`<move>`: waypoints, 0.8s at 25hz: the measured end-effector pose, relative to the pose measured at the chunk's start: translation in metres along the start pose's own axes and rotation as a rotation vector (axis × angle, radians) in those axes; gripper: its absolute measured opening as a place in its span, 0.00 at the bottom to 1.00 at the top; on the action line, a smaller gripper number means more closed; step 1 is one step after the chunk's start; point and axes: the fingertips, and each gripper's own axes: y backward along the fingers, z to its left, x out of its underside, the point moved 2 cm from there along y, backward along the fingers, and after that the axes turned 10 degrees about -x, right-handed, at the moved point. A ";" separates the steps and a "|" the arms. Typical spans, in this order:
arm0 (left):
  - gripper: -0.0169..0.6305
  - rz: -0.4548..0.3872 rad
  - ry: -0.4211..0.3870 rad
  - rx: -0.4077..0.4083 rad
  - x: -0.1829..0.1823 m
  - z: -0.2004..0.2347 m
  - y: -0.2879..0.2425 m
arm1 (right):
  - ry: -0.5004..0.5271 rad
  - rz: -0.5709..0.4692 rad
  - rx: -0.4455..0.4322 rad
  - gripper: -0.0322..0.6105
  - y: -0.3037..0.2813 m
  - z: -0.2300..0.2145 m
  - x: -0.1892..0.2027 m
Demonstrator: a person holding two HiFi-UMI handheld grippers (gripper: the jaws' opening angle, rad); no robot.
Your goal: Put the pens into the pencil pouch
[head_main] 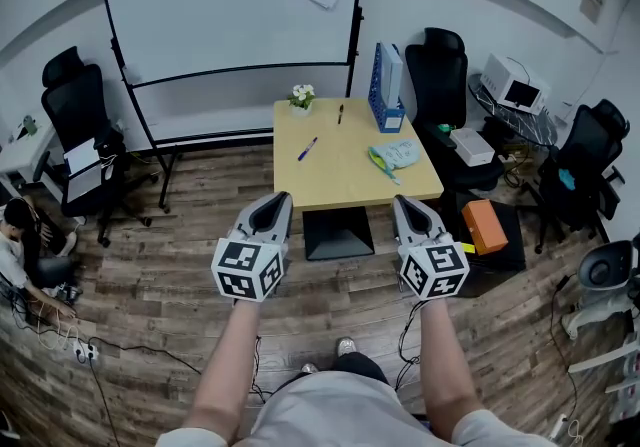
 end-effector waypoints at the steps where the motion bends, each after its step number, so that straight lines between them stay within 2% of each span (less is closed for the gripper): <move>1: 0.06 0.000 0.000 0.002 0.000 0.000 -0.001 | 0.000 0.000 0.001 0.05 -0.001 0.000 0.000; 6: 0.06 -0.023 0.008 0.024 0.000 0.000 -0.008 | -0.009 -0.021 0.023 0.05 -0.006 -0.008 0.000; 7: 0.09 -0.027 0.013 0.029 0.000 0.000 -0.010 | -0.009 -0.025 0.025 0.05 -0.009 -0.008 0.000; 8: 0.23 -0.028 0.020 0.034 0.000 0.002 -0.011 | -0.009 -0.027 0.016 0.13 -0.011 -0.008 -0.001; 9: 0.35 -0.029 0.024 0.036 0.000 0.003 -0.012 | -0.009 -0.028 0.006 0.35 -0.014 -0.007 -0.001; 10: 0.41 -0.034 0.023 0.035 -0.001 0.004 -0.013 | -0.007 -0.032 0.002 0.47 -0.016 -0.007 -0.002; 12: 0.50 -0.054 0.009 0.029 -0.005 0.006 -0.014 | 0.001 -0.042 0.011 0.59 -0.018 -0.008 -0.004; 15: 0.58 -0.075 -0.020 0.012 -0.008 0.009 -0.015 | 0.009 -0.051 0.026 0.69 -0.022 -0.010 -0.006; 20: 0.60 -0.065 -0.037 0.023 -0.009 0.011 -0.021 | 0.017 -0.052 0.029 0.71 -0.030 -0.014 -0.009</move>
